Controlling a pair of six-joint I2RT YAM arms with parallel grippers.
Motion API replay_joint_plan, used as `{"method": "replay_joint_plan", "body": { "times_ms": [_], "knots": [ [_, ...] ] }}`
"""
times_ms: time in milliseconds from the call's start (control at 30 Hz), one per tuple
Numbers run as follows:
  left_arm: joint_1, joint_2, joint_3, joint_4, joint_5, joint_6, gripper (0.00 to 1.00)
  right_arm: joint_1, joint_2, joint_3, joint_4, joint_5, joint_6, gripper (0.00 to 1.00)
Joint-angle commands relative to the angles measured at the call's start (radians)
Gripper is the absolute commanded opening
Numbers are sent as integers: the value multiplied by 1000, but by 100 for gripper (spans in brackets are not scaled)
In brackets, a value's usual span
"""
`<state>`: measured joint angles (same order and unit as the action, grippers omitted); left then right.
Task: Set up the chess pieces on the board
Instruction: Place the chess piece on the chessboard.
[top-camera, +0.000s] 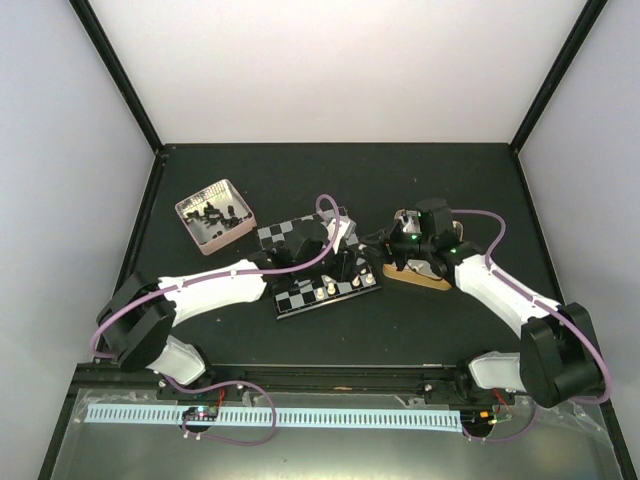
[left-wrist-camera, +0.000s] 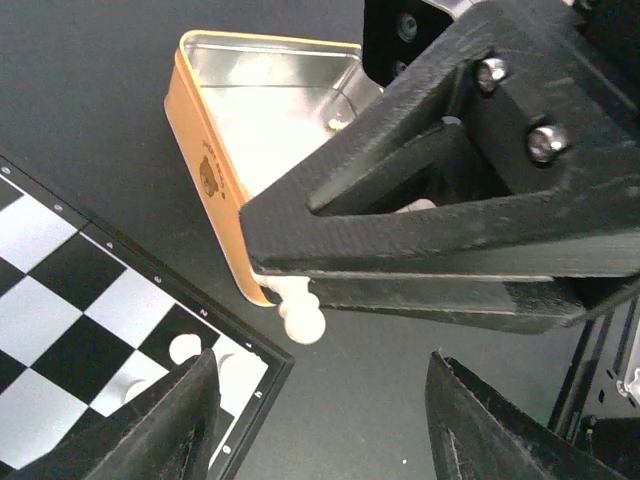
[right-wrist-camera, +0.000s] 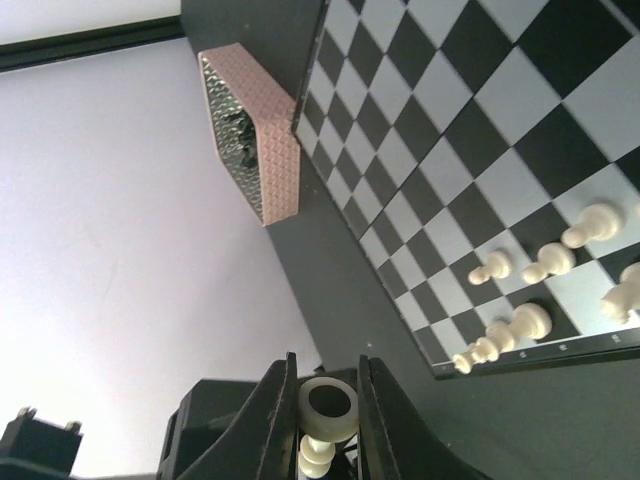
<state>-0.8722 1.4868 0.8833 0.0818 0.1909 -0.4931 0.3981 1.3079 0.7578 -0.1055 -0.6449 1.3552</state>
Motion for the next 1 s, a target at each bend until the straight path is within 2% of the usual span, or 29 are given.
{"method": "replay_joint_plan", "body": {
  "times_ms": [0,167,333,433,700,833,867,967],
  "knots": [
    [-5,1,31,87,-53,17,56,4,-32,-8,50,-64,63,10],
    [-5,7,27,118,-73,16,44,4,-38,-7,52,-73,66,10],
    [-5,4,18,145,-88,23,36,4,-38,-17,57,-78,66,10],
    [-5,6,15,151,-92,27,25,5,-40,-21,63,-83,68,10],
    [-6,4,17,149,-110,44,3,5,-44,-22,53,-81,55,11],
    [-5,-10,47,36,-124,67,1,5,-74,44,-44,0,-42,29],
    [-5,-19,54,-12,-131,76,2,5,-76,60,-70,20,-70,36],
    [1,-56,77,-203,-151,104,1,5,-73,93,-134,94,-154,49]
  ]
}}
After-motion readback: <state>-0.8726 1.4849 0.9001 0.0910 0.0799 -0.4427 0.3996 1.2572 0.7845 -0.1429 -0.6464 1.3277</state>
